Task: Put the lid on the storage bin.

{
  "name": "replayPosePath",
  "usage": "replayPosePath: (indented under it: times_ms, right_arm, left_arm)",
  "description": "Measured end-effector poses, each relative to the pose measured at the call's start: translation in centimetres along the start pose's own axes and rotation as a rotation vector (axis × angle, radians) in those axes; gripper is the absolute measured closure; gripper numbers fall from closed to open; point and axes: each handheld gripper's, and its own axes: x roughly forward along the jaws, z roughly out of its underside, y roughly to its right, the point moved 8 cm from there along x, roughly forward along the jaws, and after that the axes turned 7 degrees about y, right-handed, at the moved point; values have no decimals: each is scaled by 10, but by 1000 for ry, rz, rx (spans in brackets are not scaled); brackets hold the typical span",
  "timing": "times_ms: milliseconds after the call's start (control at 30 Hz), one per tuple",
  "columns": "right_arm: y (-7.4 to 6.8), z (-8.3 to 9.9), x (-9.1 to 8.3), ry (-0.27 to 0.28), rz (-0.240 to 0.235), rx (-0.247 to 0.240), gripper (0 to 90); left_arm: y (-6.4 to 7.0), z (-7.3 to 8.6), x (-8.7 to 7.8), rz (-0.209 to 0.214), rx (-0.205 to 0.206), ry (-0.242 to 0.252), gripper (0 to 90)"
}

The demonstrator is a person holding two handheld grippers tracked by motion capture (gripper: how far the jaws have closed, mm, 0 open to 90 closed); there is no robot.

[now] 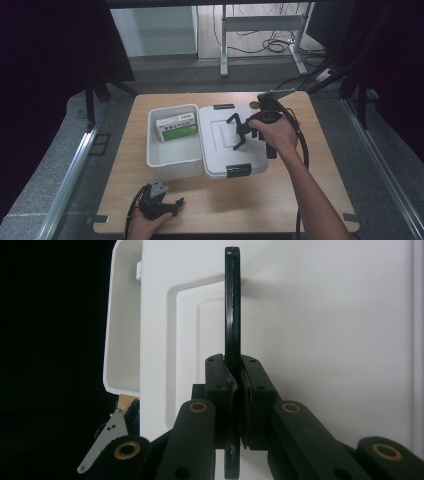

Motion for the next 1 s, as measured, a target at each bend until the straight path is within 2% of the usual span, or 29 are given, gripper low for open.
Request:
replayPosePath:
  times_ms: [433, 1000]
  right_arm:
    - [-6, 4, 9, -23, 1, -8, 842]
    - [2, 14, 24, -55, 18, -12, 836]
  left_arm:
    - [0, 0, 0, 0, 0, -1, 134]
    - [0, 0, 0, 1, 3, -2, 134]
